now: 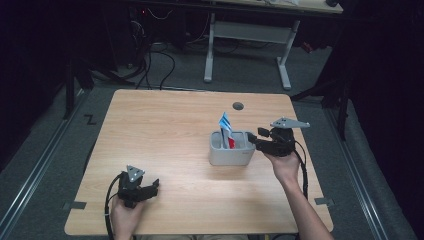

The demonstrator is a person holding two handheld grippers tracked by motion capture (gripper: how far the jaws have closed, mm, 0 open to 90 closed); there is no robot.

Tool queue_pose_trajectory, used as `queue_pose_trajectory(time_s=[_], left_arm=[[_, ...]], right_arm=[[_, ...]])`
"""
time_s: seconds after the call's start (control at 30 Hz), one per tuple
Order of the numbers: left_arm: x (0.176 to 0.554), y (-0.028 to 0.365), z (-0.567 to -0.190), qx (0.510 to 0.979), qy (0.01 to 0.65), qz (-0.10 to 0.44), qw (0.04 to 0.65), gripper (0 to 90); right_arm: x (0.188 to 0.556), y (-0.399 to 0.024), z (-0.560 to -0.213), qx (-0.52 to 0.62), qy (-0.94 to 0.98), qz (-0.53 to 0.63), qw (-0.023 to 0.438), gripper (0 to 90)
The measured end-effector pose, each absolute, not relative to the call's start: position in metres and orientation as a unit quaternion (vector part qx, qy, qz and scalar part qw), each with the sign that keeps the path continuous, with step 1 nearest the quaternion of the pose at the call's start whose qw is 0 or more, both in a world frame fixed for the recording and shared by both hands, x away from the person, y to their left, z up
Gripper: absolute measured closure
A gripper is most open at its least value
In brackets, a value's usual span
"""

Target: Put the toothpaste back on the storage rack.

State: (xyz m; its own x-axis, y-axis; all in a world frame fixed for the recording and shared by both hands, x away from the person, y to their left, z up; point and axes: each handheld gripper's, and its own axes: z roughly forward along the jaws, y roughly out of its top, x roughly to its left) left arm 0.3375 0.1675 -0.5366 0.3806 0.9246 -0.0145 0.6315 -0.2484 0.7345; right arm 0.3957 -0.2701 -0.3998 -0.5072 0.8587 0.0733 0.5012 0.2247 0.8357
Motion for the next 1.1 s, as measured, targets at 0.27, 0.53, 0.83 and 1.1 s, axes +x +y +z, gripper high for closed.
queue_pose_trajectory(time_s=[0.27,0.53,0.83,1.1], left_arm=[[0.337,0.168,-0.537,0.760,0.512,0.218,0.337,21.5],[0.337,0.168,-0.537,0.760,0.512,0.218,0.337,21.5],[0.337,0.167,-0.537,0.759,0.512,0.218,0.337,21.5],[0.337,0.167,-0.537,0.759,0.512,0.218,0.337,21.5]], right_arm=[[0.391,-0.276,-0.399,0.453,0.750,0.432,0.213,48.7],[0.387,-0.282,-0.401,0.460,0.744,0.435,0.212,48.7],[0.381,-0.291,-0.405,0.469,0.737,0.438,0.214,48.7],[0.376,-0.297,-0.408,0.474,0.732,0.441,0.213,48.7]])
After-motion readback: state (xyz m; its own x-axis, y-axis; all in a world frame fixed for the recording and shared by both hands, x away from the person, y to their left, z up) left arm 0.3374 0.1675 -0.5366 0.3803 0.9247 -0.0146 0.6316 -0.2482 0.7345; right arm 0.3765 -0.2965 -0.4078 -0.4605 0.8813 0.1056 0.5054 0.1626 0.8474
